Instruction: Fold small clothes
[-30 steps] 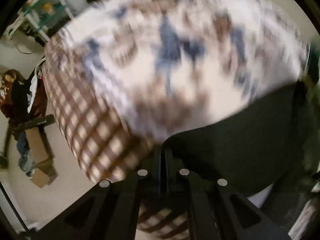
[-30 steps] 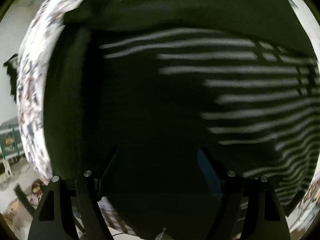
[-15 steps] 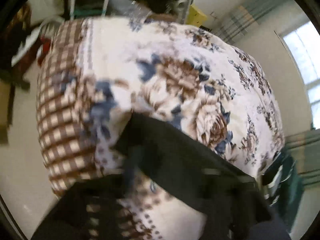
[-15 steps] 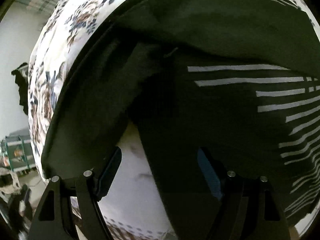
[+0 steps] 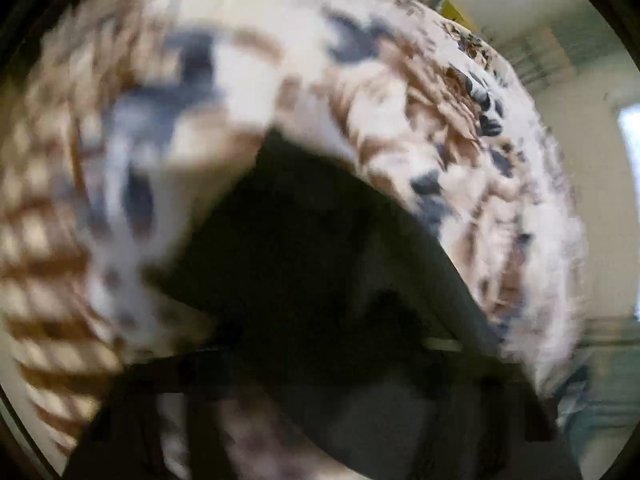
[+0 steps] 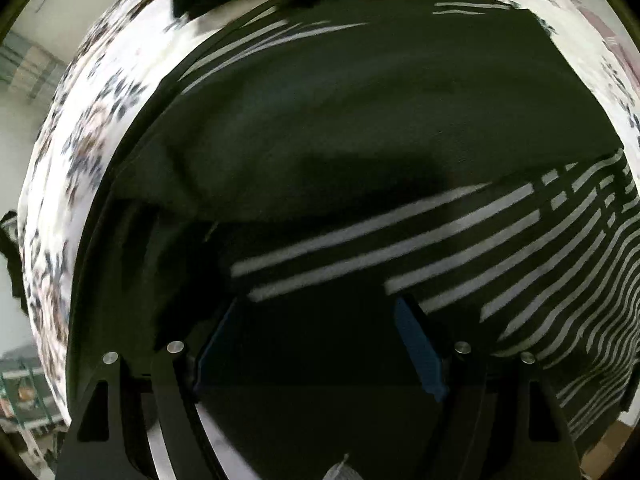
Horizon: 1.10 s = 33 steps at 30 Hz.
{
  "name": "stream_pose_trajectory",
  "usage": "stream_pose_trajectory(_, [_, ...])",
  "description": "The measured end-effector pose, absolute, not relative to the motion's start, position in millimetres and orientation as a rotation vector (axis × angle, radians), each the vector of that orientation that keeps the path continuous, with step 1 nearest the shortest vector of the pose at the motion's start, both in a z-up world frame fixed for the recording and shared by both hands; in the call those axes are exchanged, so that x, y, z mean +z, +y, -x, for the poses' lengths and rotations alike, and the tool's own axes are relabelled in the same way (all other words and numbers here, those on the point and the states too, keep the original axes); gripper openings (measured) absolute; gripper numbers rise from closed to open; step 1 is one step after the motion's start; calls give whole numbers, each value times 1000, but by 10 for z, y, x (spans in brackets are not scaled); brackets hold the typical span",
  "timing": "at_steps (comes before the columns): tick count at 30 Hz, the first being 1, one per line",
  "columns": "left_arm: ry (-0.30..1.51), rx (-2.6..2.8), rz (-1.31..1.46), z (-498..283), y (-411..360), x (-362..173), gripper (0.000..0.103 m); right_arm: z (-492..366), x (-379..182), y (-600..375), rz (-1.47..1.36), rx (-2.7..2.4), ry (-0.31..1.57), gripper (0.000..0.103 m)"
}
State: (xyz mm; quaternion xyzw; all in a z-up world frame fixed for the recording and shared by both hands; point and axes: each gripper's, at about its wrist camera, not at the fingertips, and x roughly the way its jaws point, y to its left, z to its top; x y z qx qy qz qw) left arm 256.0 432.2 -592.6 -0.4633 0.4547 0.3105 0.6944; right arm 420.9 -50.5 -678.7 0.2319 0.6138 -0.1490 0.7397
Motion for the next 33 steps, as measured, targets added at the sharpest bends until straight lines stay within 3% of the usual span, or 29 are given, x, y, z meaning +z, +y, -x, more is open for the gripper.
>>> stream_pose_trajectory(7, [800,675,992,-2609,4694,-5445,5,-4167,-6802,-636,-515,-368,1295,80])
stream_pose_trajectory(15, [759,584,955,-2929,4708,-5190,5,-4391,-6754,-429,-344,-412,1337,80])
stream_pose_trajectory(19, [753,529,816,-3136,4450,-4770,5,-4574,-6638,-434,-174,-458,1308,99])
stream_pose_trajectory(25, [797,371,494,-3662,3668,-4076,5,-4743,-6492,-684,-161,-394,1314,101])
stream_pose_trajectory(33, [905,72,126,-4285,1756,-3749,6,-4716,-6345,-1525,-398,-280,1292,101])
